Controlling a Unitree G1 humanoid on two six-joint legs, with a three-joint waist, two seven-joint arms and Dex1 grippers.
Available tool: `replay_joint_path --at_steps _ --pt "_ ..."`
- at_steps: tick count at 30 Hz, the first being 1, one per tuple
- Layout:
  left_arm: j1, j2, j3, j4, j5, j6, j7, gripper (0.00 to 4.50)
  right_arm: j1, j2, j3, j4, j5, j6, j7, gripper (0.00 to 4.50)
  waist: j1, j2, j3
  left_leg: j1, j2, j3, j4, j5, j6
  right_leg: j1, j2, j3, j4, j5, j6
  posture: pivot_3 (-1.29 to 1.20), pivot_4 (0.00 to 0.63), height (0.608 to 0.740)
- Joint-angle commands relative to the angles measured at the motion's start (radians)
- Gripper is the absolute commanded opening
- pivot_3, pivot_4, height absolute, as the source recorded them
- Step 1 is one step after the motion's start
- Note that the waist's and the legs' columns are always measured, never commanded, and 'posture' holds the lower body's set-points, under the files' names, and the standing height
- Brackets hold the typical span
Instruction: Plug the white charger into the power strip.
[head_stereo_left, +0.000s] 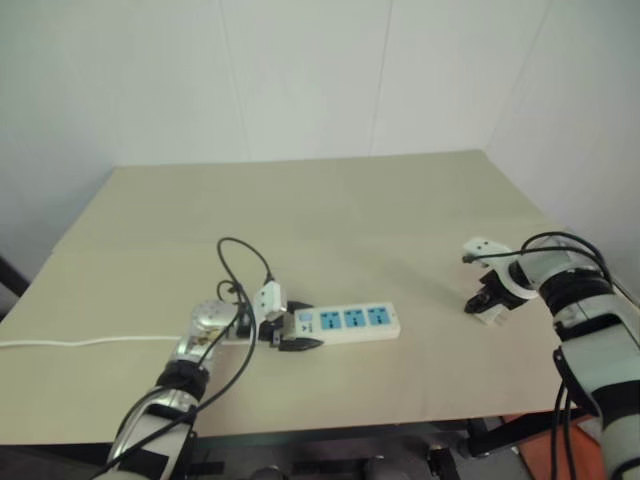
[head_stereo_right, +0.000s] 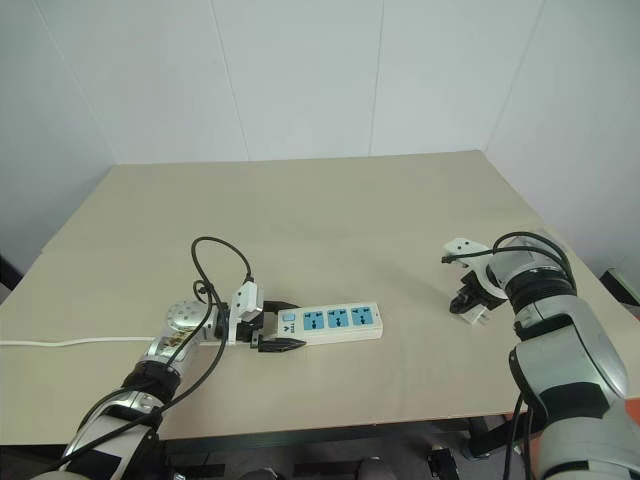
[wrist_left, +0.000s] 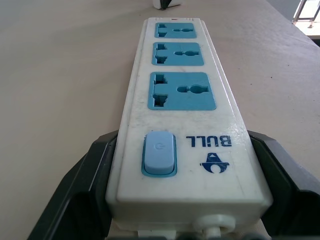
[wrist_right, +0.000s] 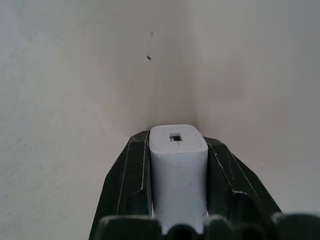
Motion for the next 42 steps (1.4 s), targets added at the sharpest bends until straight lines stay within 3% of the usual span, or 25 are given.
replay_joint_path --at_steps 1,5,9,16,23,31,42 --pt "0.033 0.026 -0.052 0.056 0.065 0.031 -0.016 3.30 -0.009 -0.026 -0.108 -0.174 0.056 0.026 -0.018 1.16 -0.002 0.000 0.000 0.000 0.000 0.000 0.000 0.000 0.000 0.000 0.000 0.000 0.000 0.000 0.000 0.00 0.150 0.740" --pt "0.011 0.026 -0.056 0.071 0.069 0.033 -0.027 3.30 0.036 -0.005 -0.298 -0.421 0.210 0.088 -0.040 1.16 -0.004 0.000 0.000 -0.001 0.000 -0.001 0.000 0.000 0.000 0.000 0.000 0.000 0.000 0.000 0.000 0.00 0.150 0.740" --pt "-0.022 0.025 -0.062 0.105 0.071 0.029 -0.037 3.30 0.156 0.090 -0.486 -0.636 0.360 0.032 -0.140 1.16 0.001 -0.002 -0.001 0.000 0.000 -0.002 0.000 0.000 0.000 0.001 0.001 -0.001 0.000 0.000 0.000 0.00 0.150 0.740" --pt "-0.051 0.032 -0.064 0.136 0.068 0.023 -0.047 3.30 0.303 0.261 -0.591 -0.816 0.521 -0.063 -0.251 1.16 0.001 -0.002 0.000 0.000 0.001 -0.002 0.000 0.000 0.000 0.000 0.001 0.000 0.001 0.000 0.000 0.00 0.150 0.740" --pt "-0.055 0.041 -0.059 0.141 0.067 0.036 -0.043 3.30 0.401 0.385 -0.565 -0.910 0.644 -0.178 -0.235 1.16 0.001 -0.002 0.000 0.000 0.001 -0.002 0.000 0.000 0.000 0.001 0.002 0.000 0.001 0.000 0.000 0.00 0.150 0.740" --pt "-0.067 0.042 -0.060 0.145 0.064 0.036 -0.045 3.30 0.489 0.452 -0.411 -0.852 0.578 -0.415 -0.194 1.16 -0.007 -0.003 0.000 0.002 0.002 -0.002 0.000 0.000 0.000 0.001 0.003 0.000 0.003 0.000 0.000 0.00 0.150 0.740" --pt "-0.049 0.052 -0.060 0.124 0.062 0.035 -0.051 3.30 0.490 0.513 -0.341 -0.680 0.523 -0.595 -0.210 1.16 -0.010 -0.004 0.000 0.003 0.002 -0.002 0.000 0.000 0.000 0.001 0.004 0.000 0.004 -0.001 -0.001 0.00 0.150 0.740"
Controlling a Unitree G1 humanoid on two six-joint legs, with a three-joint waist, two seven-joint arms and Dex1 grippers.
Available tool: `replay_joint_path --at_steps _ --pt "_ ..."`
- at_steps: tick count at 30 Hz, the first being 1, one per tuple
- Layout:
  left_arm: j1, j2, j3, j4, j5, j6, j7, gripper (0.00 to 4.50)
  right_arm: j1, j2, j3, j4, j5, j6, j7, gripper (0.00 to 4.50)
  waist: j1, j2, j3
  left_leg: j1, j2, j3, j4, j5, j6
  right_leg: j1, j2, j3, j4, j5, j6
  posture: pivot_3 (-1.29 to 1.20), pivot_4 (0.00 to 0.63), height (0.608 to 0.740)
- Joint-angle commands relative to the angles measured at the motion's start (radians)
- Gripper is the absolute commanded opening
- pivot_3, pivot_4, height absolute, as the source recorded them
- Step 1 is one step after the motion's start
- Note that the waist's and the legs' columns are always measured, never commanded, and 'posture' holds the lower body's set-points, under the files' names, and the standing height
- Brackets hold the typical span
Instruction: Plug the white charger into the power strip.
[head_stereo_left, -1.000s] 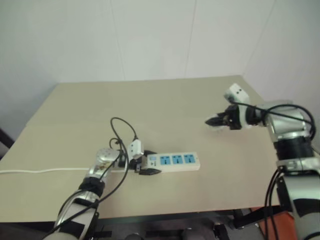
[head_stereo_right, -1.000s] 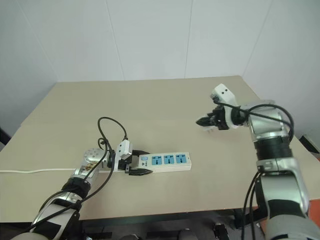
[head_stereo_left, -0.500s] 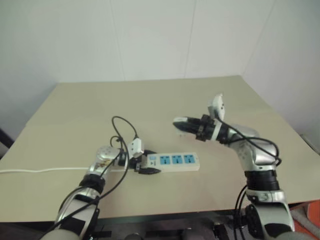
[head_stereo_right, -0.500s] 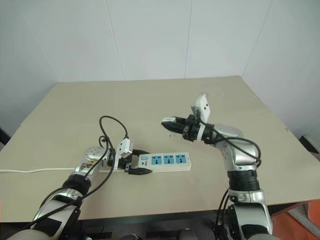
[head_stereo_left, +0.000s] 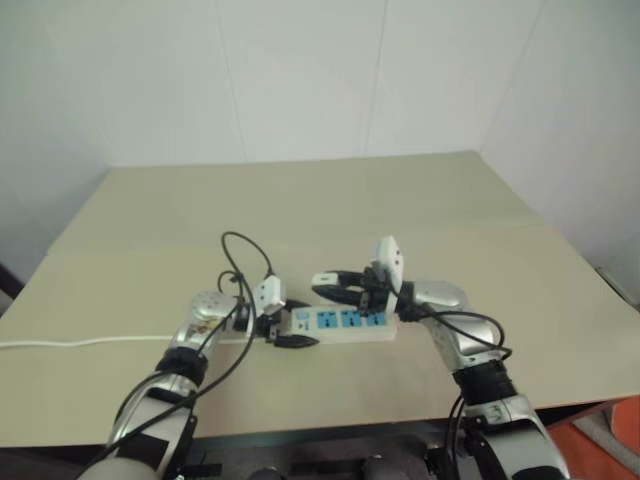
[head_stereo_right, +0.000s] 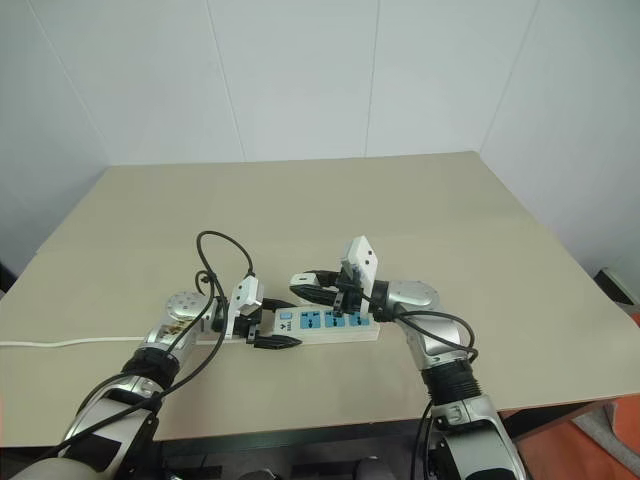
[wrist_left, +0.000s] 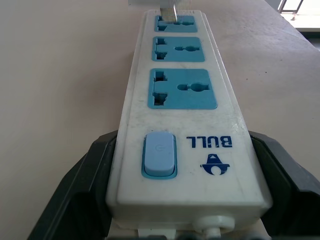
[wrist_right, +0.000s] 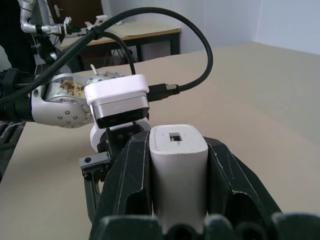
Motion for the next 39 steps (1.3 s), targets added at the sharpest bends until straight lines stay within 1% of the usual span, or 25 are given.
replay_joint_path --at_steps 1,19,39 --pt "0.036 0.030 -0.031 0.021 0.060 0.020 0.001 3.30 -0.011 0.015 0.011 0.010 -0.004 -0.057 0.002 1.16 -0.001 0.000 0.000 0.000 0.000 0.000 0.000 0.000 0.000 0.000 0.000 0.000 0.000 0.000 0.000 0.00 0.150 0.740" --pt "0.066 0.037 -0.032 -0.024 0.059 0.039 0.003 3.30 -0.049 0.044 0.051 0.117 -0.045 -0.123 0.010 1.16 -0.009 0.000 0.000 0.001 0.000 0.000 -0.001 0.000 0.000 0.000 0.000 0.000 0.002 -0.001 -0.001 0.00 0.150 0.740" --pt "0.066 0.042 -0.033 -0.031 0.061 0.047 -0.001 3.30 -0.072 0.039 0.030 0.183 -0.051 -0.152 0.003 1.16 -0.009 0.000 0.000 0.001 0.001 0.000 -0.001 0.000 0.000 0.000 0.001 0.000 0.002 -0.001 -0.002 0.00 0.150 0.740"
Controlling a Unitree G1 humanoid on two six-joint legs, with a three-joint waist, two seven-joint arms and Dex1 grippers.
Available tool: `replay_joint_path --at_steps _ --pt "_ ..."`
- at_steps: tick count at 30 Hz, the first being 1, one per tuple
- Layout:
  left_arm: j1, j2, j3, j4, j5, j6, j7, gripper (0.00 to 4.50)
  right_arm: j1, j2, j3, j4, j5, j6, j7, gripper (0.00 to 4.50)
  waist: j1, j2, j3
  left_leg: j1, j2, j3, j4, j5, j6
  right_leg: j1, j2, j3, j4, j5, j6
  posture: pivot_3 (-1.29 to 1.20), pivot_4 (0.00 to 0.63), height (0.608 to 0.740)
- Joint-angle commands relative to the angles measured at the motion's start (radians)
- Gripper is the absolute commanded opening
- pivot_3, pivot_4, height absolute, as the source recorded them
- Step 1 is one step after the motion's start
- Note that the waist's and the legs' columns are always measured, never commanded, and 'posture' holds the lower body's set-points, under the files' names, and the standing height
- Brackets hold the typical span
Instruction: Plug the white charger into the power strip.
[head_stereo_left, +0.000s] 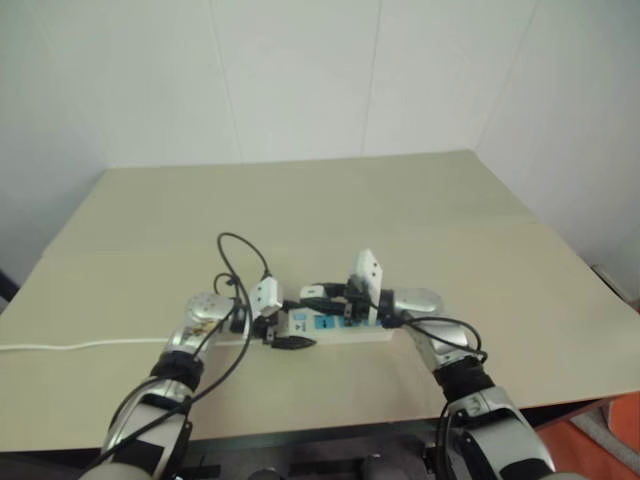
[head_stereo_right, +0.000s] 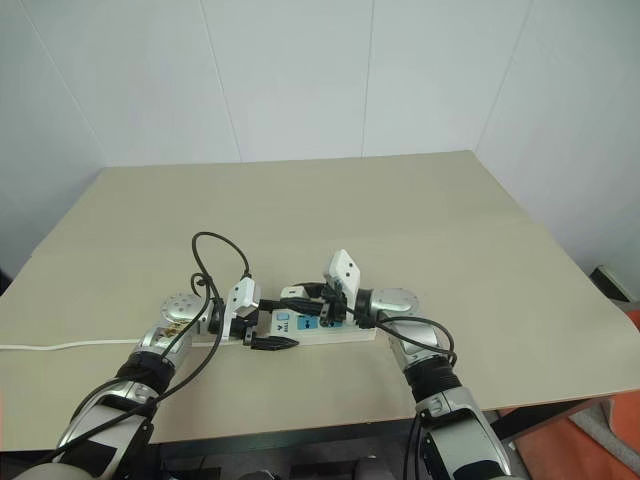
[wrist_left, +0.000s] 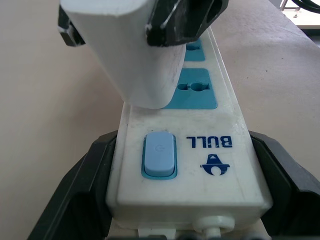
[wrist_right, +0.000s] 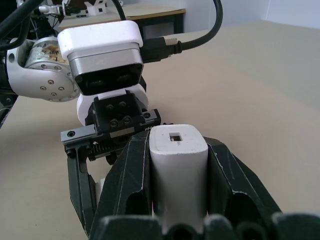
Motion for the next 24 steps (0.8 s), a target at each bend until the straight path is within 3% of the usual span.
replay_joint_path --at_steps 1,13,24 --pt "0.033 0.027 -0.039 0.032 0.061 0.023 -0.006 3.30 -0.028 -0.006 -0.025 -0.001 0.005 -0.035 -0.003 1.16 0.000 0.000 0.000 0.000 0.000 0.000 0.000 0.000 0.000 0.000 0.000 0.000 0.000 0.000 0.000 0.00 0.150 0.740" --pt "0.033 0.035 -0.041 0.032 0.062 0.025 -0.015 3.30 -0.047 -0.016 -0.041 0.052 0.006 -0.065 -0.008 1.16 -0.001 0.000 0.000 0.001 0.000 0.000 0.000 0.000 0.000 0.000 0.000 0.000 0.001 0.000 0.000 0.00 0.150 0.740" --pt "0.050 0.051 -0.040 0.001 0.053 0.038 -0.017 3.30 -0.056 -0.053 -0.040 0.084 0.038 -0.090 0.129 1.16 0.002 -0.002 0.001 -0.001 0.000 0.000 -0.001 0.000 0.000 -0.001 0.000 0.000 0.000 -0.001 0.000 0.00 0.150 0.740"
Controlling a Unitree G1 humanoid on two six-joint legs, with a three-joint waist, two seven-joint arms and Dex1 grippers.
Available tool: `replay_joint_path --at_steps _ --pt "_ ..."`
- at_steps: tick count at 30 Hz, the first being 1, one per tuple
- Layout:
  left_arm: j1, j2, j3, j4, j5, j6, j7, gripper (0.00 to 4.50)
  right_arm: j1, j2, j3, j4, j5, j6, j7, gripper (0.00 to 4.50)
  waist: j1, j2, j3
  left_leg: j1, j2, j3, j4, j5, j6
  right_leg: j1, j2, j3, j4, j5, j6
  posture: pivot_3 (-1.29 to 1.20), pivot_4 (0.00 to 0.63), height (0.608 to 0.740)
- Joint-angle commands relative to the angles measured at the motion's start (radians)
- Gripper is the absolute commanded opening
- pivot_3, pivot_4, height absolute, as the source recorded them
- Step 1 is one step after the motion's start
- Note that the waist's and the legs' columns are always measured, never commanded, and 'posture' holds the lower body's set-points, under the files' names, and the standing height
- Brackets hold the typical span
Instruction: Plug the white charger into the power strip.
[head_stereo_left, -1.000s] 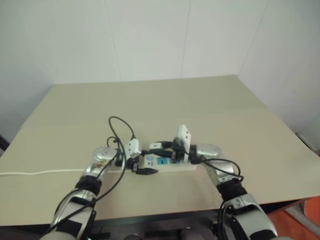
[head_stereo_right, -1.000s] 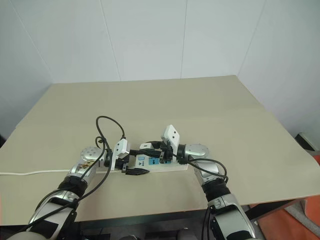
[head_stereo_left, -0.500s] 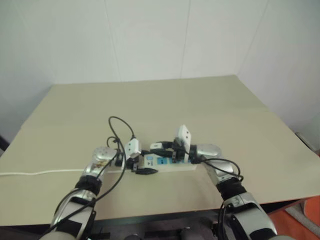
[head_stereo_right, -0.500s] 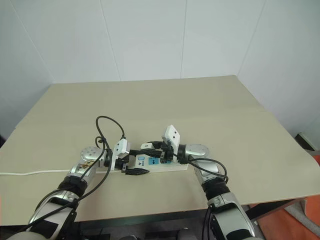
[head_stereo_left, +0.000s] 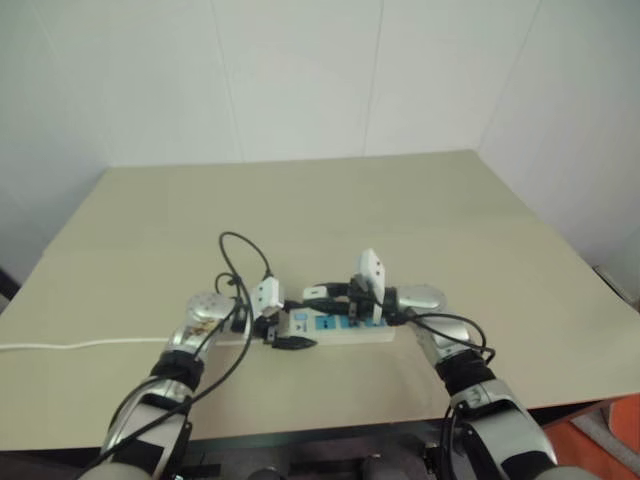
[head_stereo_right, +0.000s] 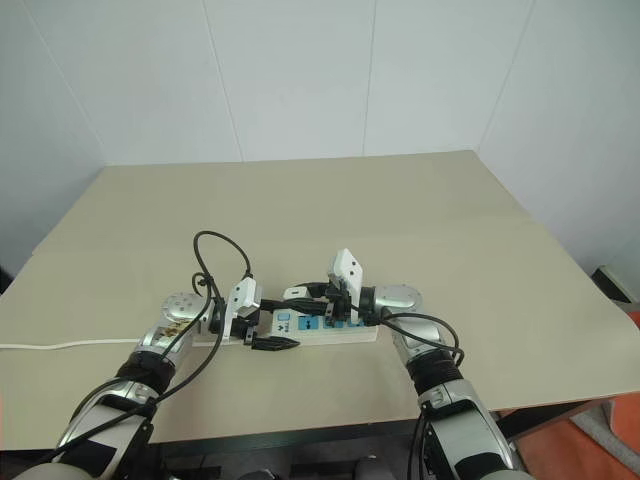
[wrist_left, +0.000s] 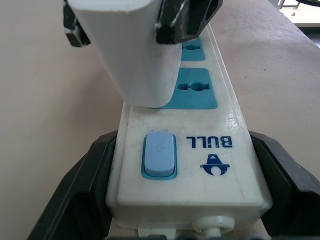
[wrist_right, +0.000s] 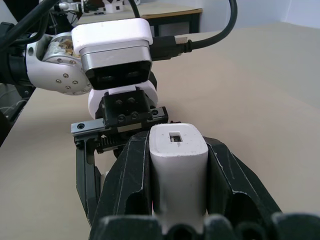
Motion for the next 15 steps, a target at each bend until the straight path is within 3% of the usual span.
replay_joint_path --at_steps 1,15 --pt "0.049 0.051 -0.028 0.017 0.052 0.031 -0.017 3.30 -0.018 -0.027 -0.040 0.009 0.019 -0.027 0.030 1.16 0.000 0.000 0.000 0.000 0.000 0.000 0.000 0.000 0.000 0.000 0.000 0.000 0.000 0.000 0.000 0.00 0.150 0.740" --pt "0.077 0.080 -0.022 -0.034 0.046 0.059 -0.014 3.30 -0.034 -0.015 -0.056 0.065 0.029 -0.060 0.035 1.16 -0.003 -0.002 0.001 0.001 0.001 0.000 0.000 0.000 0.000 0.000 0.001 0.000 0.001 0.000 0.000 0.00 0.150 0.740"
